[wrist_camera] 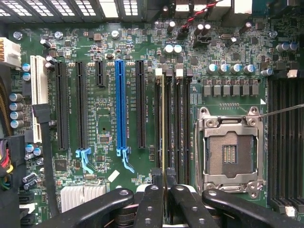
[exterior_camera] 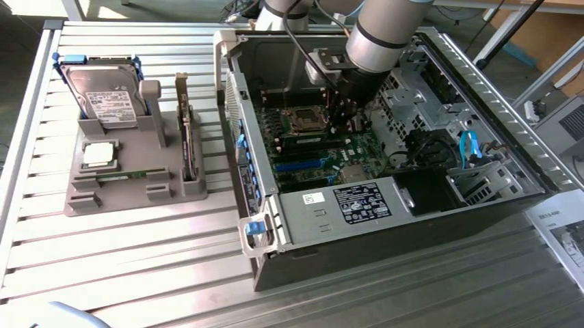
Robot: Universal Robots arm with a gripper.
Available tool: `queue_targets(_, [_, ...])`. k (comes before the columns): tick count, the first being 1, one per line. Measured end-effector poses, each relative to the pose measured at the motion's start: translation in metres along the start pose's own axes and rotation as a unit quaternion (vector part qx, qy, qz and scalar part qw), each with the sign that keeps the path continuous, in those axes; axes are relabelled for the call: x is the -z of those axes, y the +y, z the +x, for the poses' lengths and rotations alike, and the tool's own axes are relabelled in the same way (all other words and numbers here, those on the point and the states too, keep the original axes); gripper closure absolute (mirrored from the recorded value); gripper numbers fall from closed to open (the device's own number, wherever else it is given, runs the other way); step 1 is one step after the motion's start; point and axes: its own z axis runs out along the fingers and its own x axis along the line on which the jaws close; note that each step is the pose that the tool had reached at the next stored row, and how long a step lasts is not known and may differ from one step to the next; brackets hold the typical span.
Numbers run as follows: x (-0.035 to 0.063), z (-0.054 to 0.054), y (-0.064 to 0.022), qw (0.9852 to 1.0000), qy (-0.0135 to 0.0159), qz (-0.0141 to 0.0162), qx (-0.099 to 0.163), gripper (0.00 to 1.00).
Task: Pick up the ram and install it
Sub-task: 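Insert the ram into the slot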
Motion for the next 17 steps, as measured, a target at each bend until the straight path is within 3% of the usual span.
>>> queue_targets(17, [-0.0017,0.0005,-0.0001,1.0,-0.0001,0.0001,-0.003,0.87])
